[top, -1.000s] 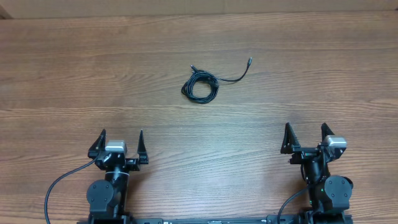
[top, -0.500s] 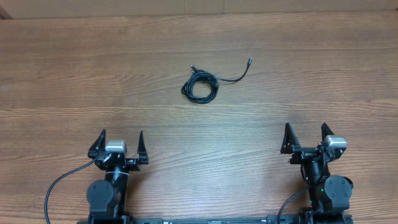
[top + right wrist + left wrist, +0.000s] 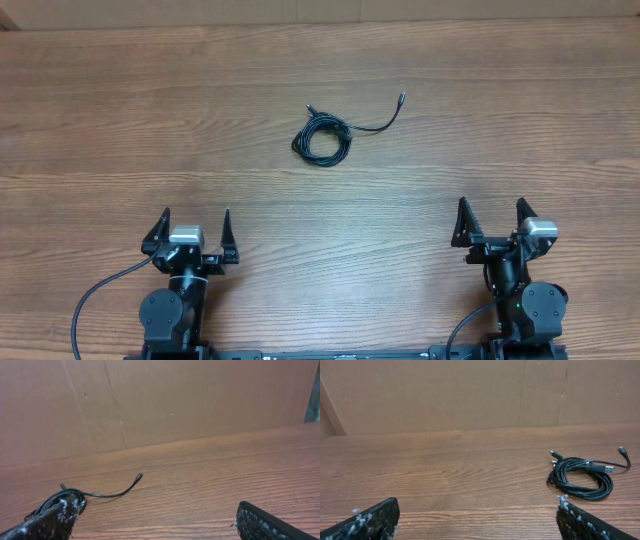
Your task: Untangle cables
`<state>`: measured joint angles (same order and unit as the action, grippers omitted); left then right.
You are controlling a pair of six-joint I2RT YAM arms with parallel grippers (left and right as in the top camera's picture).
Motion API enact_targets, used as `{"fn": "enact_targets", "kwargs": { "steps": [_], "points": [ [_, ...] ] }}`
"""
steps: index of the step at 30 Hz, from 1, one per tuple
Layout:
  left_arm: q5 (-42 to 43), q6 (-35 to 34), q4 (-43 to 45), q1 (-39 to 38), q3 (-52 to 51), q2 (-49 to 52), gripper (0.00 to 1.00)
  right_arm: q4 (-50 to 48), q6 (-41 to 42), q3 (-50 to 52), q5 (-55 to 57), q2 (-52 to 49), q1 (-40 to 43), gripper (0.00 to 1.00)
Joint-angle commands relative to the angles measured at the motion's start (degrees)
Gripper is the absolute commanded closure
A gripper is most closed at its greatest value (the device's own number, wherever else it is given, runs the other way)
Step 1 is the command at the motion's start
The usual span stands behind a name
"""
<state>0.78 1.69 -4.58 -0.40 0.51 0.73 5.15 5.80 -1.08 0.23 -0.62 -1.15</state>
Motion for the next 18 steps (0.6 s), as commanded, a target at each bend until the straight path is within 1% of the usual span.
{"fn": "enact_targets", "kwargs": {
  "steps": [1, 7, 11, 18],
  "points": [
    [-0.57, 0.46, -1.42, -0.37, 0.52, -0.37, 0.0, -0.07, 0.31, -2.78, 0.13, 0.11, 0.26, 0.0],
    [-0.59, 0.46, -5.99, -0.37, 3.26, 1.09, 0.0, 1.53, 0.26, -5.75, 1.33, -3.1, 0.26, 0.0],
    [-0.59, 0.46, -6.84, -0.37, 5.22, 3.78, 0.0, 1.64, 0.07, -8.09, 1.64, -6.84, 0.26, 0.0],
    [-0.55, 0.44, -9.01, -0.37, 11.76, 11.85, 0.01, 2.4, 0.09, -13.49, 1.81, -15.15, 0.26, 0.0]
  ]
}}
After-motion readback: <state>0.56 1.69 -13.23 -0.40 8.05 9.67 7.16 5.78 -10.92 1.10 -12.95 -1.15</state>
